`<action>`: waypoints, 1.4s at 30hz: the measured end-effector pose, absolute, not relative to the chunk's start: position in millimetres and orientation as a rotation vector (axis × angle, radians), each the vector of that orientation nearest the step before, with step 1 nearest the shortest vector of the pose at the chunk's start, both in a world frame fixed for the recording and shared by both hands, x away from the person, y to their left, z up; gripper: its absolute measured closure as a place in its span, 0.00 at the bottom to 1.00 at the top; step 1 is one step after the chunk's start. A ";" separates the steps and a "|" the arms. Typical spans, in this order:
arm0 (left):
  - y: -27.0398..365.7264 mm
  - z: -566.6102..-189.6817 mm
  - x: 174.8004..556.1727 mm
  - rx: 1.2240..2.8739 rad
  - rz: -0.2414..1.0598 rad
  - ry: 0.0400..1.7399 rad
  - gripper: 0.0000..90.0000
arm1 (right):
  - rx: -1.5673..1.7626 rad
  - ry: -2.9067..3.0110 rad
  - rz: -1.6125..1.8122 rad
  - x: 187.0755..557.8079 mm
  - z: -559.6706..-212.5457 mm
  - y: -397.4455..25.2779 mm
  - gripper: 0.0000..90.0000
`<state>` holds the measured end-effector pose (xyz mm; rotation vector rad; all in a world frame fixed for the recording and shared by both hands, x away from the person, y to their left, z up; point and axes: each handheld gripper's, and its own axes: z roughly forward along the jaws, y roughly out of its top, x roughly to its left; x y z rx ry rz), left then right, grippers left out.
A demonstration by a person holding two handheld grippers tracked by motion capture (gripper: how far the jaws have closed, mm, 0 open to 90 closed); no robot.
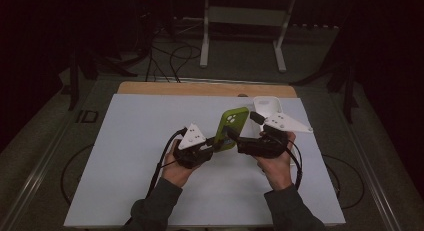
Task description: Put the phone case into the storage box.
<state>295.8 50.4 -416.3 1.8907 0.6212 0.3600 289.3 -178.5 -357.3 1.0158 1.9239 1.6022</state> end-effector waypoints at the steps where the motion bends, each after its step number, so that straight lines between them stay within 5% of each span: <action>1: 49.8 -416.6 295.5 1.889 0.365 0.626 0.87 | 1.019 1.918 1.601 289.3 -357.6 -177.7 0.10; 42: 34.8 -422.5 290.5 1.868 0.402 0.671 0.87 | 1.226 1.715 1.560 295.0 -362.6 -153.9 0.16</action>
